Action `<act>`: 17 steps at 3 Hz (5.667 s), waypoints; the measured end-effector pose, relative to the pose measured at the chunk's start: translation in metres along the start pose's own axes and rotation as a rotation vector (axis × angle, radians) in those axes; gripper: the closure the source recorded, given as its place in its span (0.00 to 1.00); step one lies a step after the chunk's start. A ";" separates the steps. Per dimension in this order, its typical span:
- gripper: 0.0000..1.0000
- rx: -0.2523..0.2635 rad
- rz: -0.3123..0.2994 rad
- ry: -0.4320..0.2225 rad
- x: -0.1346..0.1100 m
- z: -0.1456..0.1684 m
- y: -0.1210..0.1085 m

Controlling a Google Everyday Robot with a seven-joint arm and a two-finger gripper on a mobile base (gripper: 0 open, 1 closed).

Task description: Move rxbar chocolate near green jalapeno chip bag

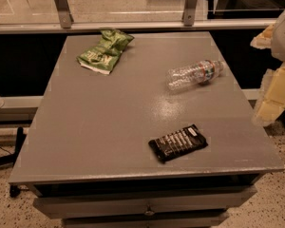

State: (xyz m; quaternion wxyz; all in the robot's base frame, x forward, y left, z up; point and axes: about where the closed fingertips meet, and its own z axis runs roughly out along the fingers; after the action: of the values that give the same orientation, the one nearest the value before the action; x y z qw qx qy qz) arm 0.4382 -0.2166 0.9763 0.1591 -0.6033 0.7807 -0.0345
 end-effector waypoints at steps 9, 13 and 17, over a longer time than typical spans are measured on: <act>0.23 -0.308 0.096 -0.511 -0.071 0.145 0.102; 1.00 -0.295 0.113 -0.557 -0.070 0.116 0.108; 0.11 -0.313 0.136 -0.575 -0.089 0.109 0.141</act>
Offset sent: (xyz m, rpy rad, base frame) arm 0.0043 0.0036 -0.0068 0.0666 0.0024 0.0208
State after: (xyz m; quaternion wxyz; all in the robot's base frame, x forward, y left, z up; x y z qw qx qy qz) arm 0.3582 -0.0788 0.8568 0.2799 -0.5521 0.7381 0.2682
